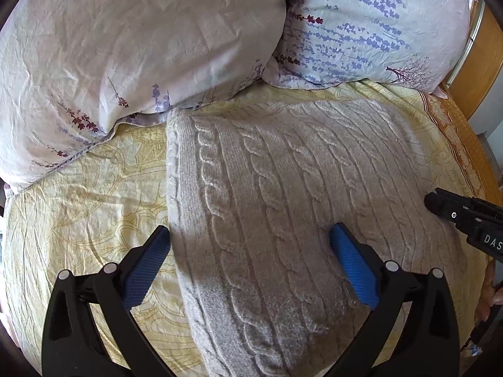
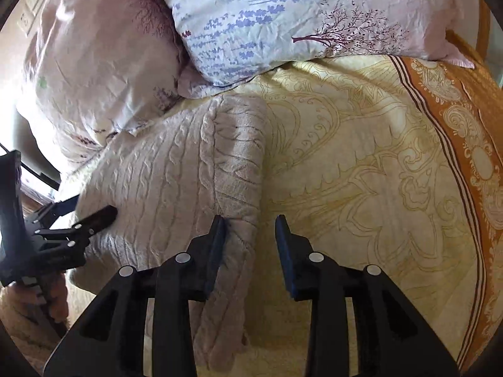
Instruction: Fold small clothes
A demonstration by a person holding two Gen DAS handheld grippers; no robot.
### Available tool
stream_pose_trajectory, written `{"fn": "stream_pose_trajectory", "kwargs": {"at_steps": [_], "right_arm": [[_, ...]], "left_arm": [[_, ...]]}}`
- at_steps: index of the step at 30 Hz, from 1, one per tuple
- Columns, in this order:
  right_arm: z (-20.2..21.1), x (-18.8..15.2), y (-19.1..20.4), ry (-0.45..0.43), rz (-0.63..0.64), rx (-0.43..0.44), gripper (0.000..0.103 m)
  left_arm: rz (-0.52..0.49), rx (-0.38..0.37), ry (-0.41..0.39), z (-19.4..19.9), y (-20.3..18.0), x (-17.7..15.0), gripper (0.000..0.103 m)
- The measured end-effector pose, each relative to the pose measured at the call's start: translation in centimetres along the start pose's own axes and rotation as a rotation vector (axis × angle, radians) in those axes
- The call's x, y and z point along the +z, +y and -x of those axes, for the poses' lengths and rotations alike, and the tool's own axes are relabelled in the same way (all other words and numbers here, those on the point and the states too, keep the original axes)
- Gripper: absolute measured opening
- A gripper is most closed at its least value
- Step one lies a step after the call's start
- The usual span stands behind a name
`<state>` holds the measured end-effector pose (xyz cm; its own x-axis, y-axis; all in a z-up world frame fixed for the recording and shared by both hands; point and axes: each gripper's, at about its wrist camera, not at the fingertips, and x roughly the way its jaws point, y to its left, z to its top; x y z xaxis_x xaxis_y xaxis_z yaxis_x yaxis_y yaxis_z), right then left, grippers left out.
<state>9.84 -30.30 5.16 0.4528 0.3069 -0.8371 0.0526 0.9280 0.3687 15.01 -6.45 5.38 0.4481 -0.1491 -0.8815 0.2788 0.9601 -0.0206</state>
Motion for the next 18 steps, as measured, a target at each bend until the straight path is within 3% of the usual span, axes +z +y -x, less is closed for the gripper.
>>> {"fn": "stream_pose_trajectory", "kwargs": {"at_steps": [3, 8, 12, 18], "right_arm": [[1.8, -0.1, 0.9, -0.079, 0.053, -0.017, 0.034], [4.9, -1.6, 2.4, -0.196, 0.125, 0.056, 0.034], [5.1, -3.1, 3.8, -0.168, 0.197, 0.088, 0.034], [2.8, -4.8, 4.8, -0.081, 0.258, 0.023, 0.034]], "left_arm": [[0.028, -0.017, -0.018, 1.0, 0.7, -0.4, 0.101], [0.034, 0.019, -0.046, 2.4, 1.5, -2.1, 0.101], [0.046, 0.017, -0.048, 2.8, 1.8, -3.2, 0.101], [0.05, 0.008, -0.017, 2.1, 2.0, -4.0, 0.101]]}}
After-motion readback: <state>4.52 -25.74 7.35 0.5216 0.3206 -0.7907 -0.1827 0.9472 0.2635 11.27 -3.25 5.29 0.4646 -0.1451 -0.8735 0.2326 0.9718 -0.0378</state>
